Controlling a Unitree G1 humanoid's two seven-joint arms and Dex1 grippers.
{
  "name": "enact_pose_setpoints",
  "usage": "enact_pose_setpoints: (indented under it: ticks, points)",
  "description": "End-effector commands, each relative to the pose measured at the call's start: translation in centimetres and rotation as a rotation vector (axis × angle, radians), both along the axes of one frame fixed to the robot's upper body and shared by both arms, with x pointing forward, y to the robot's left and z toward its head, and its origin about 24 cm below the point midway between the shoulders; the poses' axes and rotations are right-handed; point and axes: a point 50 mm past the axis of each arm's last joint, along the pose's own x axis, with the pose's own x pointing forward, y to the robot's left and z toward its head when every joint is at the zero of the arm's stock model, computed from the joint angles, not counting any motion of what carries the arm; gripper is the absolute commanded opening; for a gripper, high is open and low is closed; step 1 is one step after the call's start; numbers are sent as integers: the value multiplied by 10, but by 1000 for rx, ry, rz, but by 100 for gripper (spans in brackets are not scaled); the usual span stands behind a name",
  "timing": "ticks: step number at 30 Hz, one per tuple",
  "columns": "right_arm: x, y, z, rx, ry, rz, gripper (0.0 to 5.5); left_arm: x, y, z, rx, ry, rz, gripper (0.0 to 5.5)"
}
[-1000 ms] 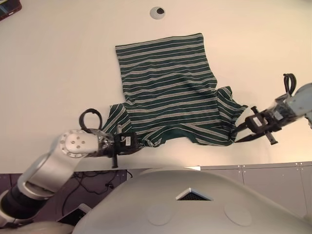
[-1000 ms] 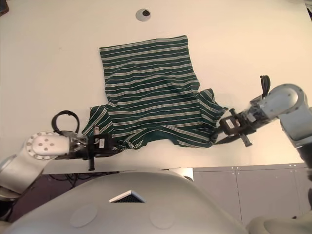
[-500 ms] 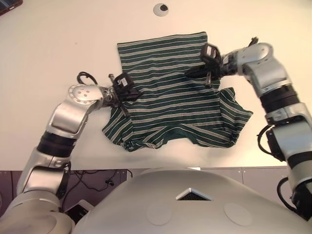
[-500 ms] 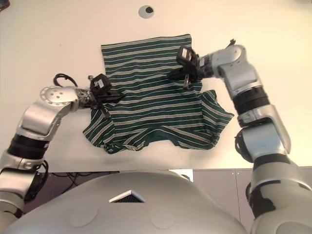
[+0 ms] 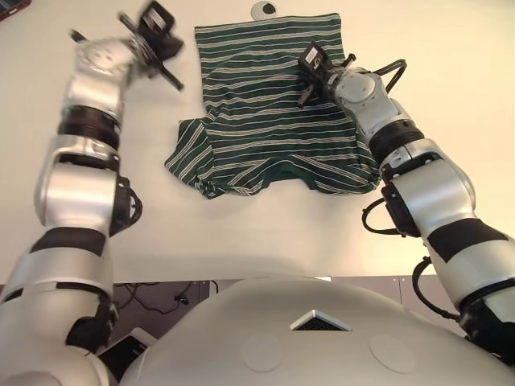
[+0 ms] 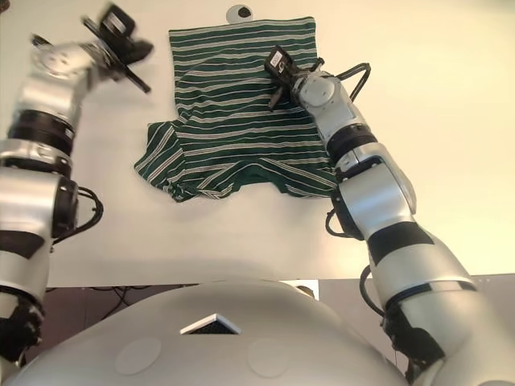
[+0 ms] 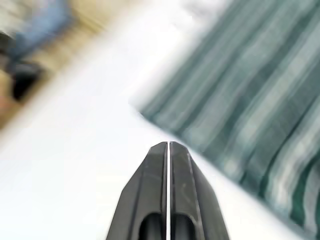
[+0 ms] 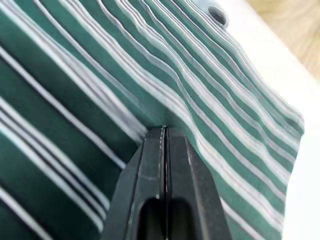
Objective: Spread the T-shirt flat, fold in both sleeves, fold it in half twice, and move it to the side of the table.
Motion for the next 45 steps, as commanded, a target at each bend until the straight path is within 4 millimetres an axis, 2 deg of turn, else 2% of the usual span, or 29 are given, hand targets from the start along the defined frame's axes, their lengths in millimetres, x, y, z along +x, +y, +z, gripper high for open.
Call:
enact_pose_setpoints:
  ticks: [1,3,4,6,9,13,17,20,22,24,26,29,30,33,36,41,45]
  points:
    - [-34,17,1,198,46,368,0,-52,14,-26,-116,106,-111,3]
    - [-59,5,-12,182,123,502,0,-100,7,-37,-198,252,-235,3]
    - [-70,-4,-18,186,170,531,0,-117,3,-39,-231,316,-282,3]
    - [-87,-16,-28,196,245,550,0,-134,-4,-40,-277,404,-337,3]
    - [-110,-15,-43,185,327,580,0,-144,-7,-51,-251,561,-367,3]
    - [-135,1,-41,210,406,692,0,-134,11,-85,8,652,-202,3]
    - [-157,3,-45,132,477,817,0,-137,18,-96,1,670,-145,3]
    - [-145,2,-39,165,429,733,0,-131,18,-85,-113,612,-110,3]
    - [-131,4,-28,225,383,653,0,-124,20,-64,-280,537,-62,3]
    - [-121,6,-19,273,344,595,0,-122,28,-45,-426,481,3,26]
    - [-111,5,-6,341,302,526,0,-129,43,-31,-544,451,83,52]
    - [-103,-2,9,413,253,423,0,-144,57,-23,-623,463,150,96]
    - [-99,-6,14,433,223,369,0,-151,62,-24,-649,487,177,112]
    - [-88,-18,28,500,154,218,0,-161,65,-33,-689,539,229,115]
    - [-71,-22,44,560,96,121,0,-162,53,-59,-687,618,267,115]
    - [-62,-22,50,548,79,114,0,-175,47,-99,-587,725,328,115]
    - [-61,-22,47,525,80,118,0,-183,45,-106,-603,735,330,115]
